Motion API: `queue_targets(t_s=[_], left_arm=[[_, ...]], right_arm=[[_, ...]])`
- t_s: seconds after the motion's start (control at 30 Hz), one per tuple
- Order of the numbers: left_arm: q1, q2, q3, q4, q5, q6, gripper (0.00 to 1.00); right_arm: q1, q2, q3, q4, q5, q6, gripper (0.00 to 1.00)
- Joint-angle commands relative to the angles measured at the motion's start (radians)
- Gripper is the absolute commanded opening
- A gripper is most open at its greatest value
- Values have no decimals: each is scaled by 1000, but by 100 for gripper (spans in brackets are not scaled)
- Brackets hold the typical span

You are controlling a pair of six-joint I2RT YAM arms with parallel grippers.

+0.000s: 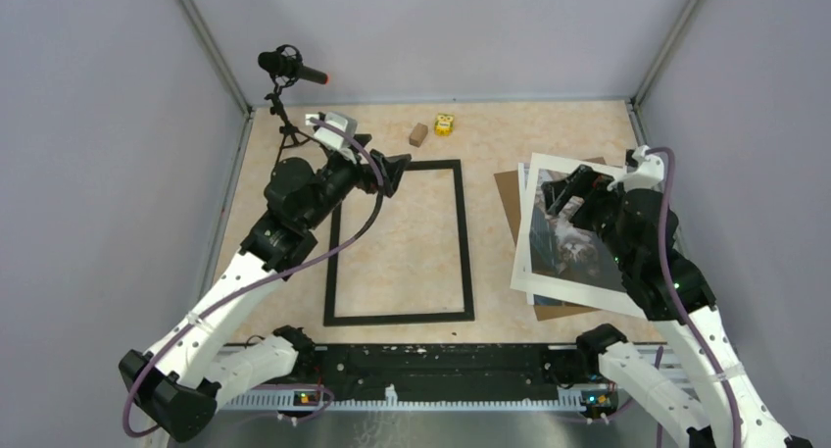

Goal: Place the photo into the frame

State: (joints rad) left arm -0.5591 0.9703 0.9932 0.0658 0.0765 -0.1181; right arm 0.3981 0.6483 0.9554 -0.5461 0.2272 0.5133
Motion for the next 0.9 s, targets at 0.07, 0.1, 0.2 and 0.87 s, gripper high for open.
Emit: queue_targets(t_s=[0.07,0.1,0.2,0.87], left_arm=[[-38,53,61,19,75,-15,98],[-46,58,64,16,71,-11,98],[-64,74,65,14,75,-15,98],[-194,562,326,-306,371,-142,98]], right_arm=[[-5,52,-38,-41,70,2,99],[-4,68,-43,-56,76,2,99],[-4,130,-53,-77,71,-18,99],[-368,464,-241,195,-220,-81,99]])
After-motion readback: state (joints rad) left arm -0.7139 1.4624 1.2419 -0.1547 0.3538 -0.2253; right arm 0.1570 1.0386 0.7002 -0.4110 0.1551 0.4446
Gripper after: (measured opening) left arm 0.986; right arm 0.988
